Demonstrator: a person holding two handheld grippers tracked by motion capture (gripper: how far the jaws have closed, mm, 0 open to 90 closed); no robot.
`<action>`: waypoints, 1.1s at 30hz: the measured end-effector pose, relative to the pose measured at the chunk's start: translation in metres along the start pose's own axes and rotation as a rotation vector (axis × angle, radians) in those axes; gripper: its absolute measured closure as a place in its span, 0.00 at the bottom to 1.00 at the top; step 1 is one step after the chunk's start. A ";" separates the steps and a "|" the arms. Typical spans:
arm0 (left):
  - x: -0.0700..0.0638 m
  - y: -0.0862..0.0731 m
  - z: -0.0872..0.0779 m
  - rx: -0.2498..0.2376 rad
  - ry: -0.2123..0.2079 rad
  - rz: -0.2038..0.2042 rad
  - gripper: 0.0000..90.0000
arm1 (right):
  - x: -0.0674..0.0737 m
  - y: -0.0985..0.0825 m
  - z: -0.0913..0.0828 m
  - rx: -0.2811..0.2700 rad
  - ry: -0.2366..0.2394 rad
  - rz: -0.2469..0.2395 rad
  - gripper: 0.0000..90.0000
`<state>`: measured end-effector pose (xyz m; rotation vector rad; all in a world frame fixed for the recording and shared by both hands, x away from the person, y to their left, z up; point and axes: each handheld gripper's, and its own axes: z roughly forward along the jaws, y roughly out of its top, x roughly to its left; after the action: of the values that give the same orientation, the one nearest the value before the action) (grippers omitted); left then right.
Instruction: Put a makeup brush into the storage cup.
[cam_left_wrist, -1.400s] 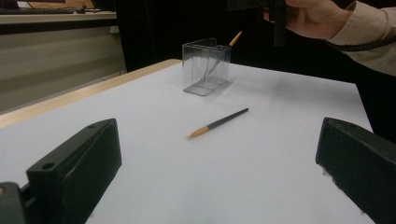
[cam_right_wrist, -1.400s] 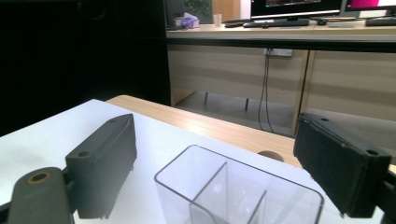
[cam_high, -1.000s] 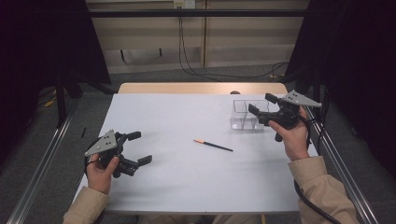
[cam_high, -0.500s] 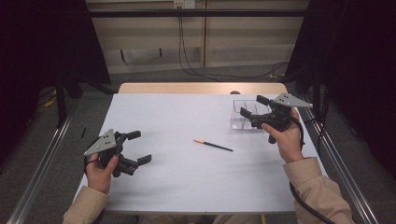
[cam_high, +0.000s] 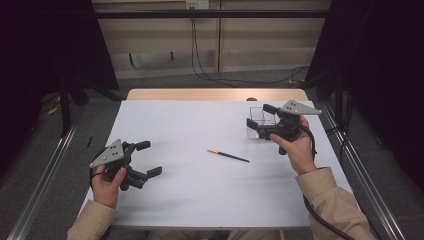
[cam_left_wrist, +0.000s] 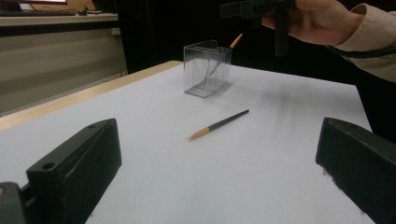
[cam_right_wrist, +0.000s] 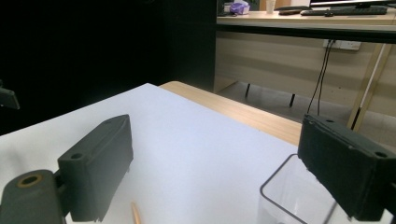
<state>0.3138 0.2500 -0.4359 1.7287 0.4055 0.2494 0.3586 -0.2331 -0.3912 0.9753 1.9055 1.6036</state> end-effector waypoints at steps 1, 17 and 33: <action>0.000 0.000 0.000 0.000 0.000 0.000 0.00 | 0.001 0.000 0.001 0.000 0.003 0.001 0.11; 0.000 -0.002 -0.003 -0.004 0.004 -0.005 0.00 | 0.016 -0.001 0.021 0.042 0.064 -0.022 0.11; 0.000 -0.005 -0.007 -0.001 0.011 -0.014 0.00 | 0.029 -0.004 0.038 0.099 0.113 -0.038 0.11</action>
<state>0.3104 0.2567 -0.4394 1.7234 0.4256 0.2488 0.3676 -0.1867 -0.4002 0.8988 2.0839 1.5864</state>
